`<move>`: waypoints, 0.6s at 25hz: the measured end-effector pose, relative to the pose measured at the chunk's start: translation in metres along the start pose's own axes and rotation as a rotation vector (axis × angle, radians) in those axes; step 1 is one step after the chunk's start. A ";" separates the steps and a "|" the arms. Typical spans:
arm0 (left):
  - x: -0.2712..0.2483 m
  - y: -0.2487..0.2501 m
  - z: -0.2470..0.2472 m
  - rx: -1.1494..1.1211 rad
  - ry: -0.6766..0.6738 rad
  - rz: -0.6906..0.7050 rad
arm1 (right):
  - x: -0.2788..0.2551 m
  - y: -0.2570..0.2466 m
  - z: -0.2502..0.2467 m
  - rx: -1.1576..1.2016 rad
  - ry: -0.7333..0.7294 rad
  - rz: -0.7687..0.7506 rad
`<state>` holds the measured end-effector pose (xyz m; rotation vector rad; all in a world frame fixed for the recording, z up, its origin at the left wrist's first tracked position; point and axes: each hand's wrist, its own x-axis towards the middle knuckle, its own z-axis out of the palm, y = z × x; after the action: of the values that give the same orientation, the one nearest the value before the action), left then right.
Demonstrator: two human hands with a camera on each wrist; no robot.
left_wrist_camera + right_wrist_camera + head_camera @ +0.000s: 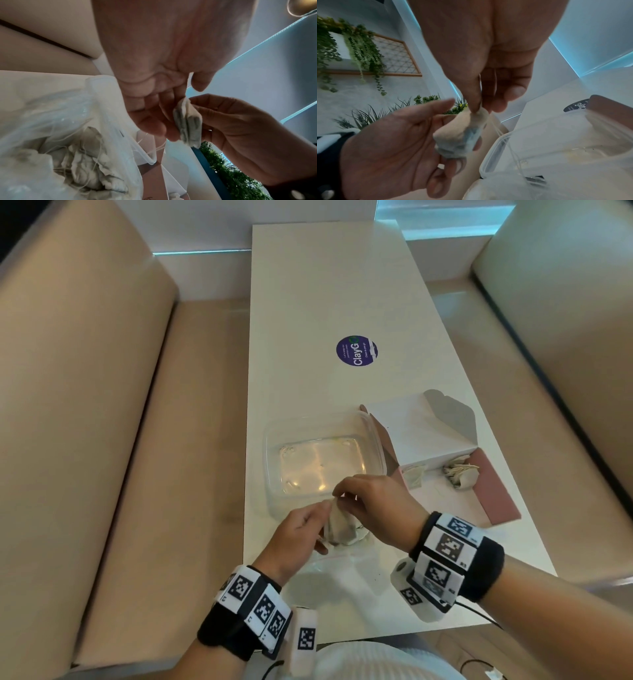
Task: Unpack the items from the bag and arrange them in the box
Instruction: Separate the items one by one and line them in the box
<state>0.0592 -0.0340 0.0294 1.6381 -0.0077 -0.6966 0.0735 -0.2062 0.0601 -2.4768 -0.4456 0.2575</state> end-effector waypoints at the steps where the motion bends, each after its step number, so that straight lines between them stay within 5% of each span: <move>1: -0.001 -0.001 -0.002 0.025 -0.002 0.019 | 0.002 -0.001 0.001 0.014 0.006 0.016; 5: -0.002 -0.017 -0.026 0.183 0.223 0.027 | 0.008 0.005 0.007 0.101 0.017 0.178; 8: -0.004 -0.039 -0.054 0.224 0.414 -0.062 | 0.004 0.017 0.033 -0.009 -0.252 0.189; 11: -0.005 -0.056 -0.061 0.284 0.386 -0.104 | 0.007 0.022 0.071 -0.199 -0.444 0.148; 15: -0.004 -0.058 -0.052 0.273 0.338 -0.080 | 0.020 0.017 0.099 -0.378 -0.440 0.193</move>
<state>0.0566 0.0265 -0.0200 2.0116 0.2156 -0.4862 0.0685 -0.1592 -0.0303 -2.8361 -0.4666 0.8807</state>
